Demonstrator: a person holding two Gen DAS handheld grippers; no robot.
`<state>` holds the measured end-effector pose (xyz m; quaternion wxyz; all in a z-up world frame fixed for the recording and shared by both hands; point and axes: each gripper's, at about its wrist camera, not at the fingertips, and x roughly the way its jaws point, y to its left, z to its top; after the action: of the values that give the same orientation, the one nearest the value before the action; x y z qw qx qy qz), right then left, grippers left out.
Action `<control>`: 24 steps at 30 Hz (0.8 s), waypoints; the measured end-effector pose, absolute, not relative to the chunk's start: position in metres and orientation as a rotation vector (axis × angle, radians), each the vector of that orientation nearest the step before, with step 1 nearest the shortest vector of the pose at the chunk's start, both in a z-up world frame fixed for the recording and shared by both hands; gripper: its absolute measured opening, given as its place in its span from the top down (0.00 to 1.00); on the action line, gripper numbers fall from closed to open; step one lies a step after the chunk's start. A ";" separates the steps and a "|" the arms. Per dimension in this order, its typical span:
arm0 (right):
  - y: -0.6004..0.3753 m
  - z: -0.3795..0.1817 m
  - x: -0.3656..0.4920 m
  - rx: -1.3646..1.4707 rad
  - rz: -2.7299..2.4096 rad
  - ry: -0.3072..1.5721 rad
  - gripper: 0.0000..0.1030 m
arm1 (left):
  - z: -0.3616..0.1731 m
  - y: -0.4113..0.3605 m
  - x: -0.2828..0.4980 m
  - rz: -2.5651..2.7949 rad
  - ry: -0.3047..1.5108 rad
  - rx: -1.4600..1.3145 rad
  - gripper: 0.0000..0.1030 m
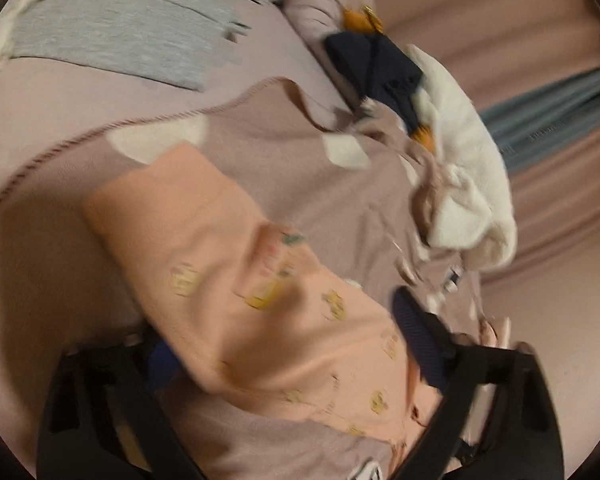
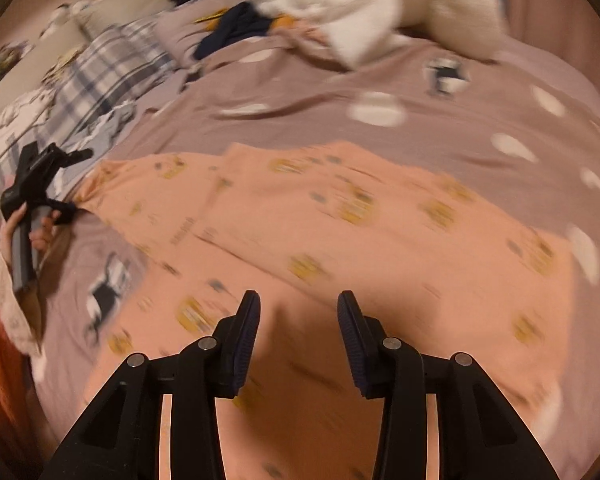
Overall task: Fold small clothes
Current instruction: 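Grasp the other sleeve cuff with the left tool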
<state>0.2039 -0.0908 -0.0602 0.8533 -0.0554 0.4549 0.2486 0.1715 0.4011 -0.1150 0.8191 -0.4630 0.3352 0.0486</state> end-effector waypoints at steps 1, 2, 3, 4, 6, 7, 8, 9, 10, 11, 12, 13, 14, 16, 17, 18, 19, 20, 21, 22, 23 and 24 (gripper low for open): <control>-0.101 -0.059 0.204 -0.103 0.502 0.953 0.59 | -0.115 0.402 0.171 0.128 0.720 -0.978 0.35; -0.113 -0.059 0.200 -0.084 0.477 0.947 0.59 | -0.116 0.405 0.169 0.156 0.724 -0.970 0.51; -0.129 -0.058 0.193 -0.062 0.452 0.939 0.59 | -0.118 0.406 0.167 0.209 0.738 -0.957 0.71; -0.145 -0.058 0.186 -0.041 0.427 0.931 0.59 | -0.118 0.406 0.167 0.241 0.752 -0.936 0.79; -0.166 -0.059 0.178 -0.012 0.383 0.928 0.59 | -0.117 0.405 0.169 0.290 0.773 -0.876 0.90; -0.178 -0.060 0.173 0.001 0.345 0.923 0.59 | -0.115 0.402 0.168 0.310 0.763 -0.856 0.91; -0.188 -0.060 0.169 0.016 0.314 0.917 0.59 | -0.109 0.398 0.166 0.344 0.748 -0.824 0.93; -0.198 -0.059 0.166 0.040 0.295 0.909 0.59 | -0.103 0.393 0.164 0.385 0.735 -0.780 0.94; -0.205 -0.058 0.164 0.063 0.289 0.901 0.59 | -0.097 0.389 0.163 0.415 0.728 -0.740 0.94; -0.213 -0.057 0.162 0.094 0.285 0.884 0.59 | -0.091 0.383 0.165 0.437 0.727 -0.687 0.94; -0.223 -0.055 0.159 0.132 0.276 0.855 0.59 | -0.076 0.368 0.166 0.464 0.723 -0.595 0.95; -0.229 -0.055 0.158 0.152 0.266 0.838 0.59 | -0.069 0.359 0.168 0.475 0.718 -0.545 0.96; -0.237 -0.055 0.158 0.181 0.251 0.817 0.59 | -0.062 0.350 0.172 0.478 0.721 -0.496 0.96; -0.254 -0.060 0.159 0.251 0.209 0.787 0.59 | -0.045 0.326 0.177 0.466 0.731 -0.433 0.96; -0.263 -0.065 0.160 0.275 0.165 0.783 0.59 | -0.041 0.321 0.178 0.450 0.725 -0.431 0.96; -0.268 -0.068 0.159 0.269 0.126 0.784 0.59 | -0.035 0.309 0.181 0.427 0.712 -0.439 0.96; -0.271 -0.071 0.158 0.247 0.088 0.788 0.59 | -0.033 0.305 0.185 0.427 0.714 -0.444 0.96; -0.273 -0.073 0.157 0.229 0.085 0.789 0.59 | -0.031 0.296 0.187 0.432 0.715 -0.448 0.96; -0.276 -0.073 0.156 0.228 0.097 0.786 0.59 | -0.029 0.289 0.190 0.432 0.712 -0.447 0.96; -0.282 -0.072 0.154 0.249 0.105 0.776 0.59 | -0.027 0.278 0.192 0.424 0.702 -0.437 0.96; -0.287 -0.070 0.151 0.270 0.105 0.765 0.59 | -0.024 0.267 0.197 0.414 0.695 -0.418 0.96; -0.296 -0.067 0.149 0.309 0.111 0.743 0.59 | -0.020 0.249 0.201 0.422 0.684 -0.363 0.96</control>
<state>0.1486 -0.2956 -0.0670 0.9187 0.1501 0.3613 0.0540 0.2007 0.2491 -0.0200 0.9044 -0.1757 0.3310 0.2043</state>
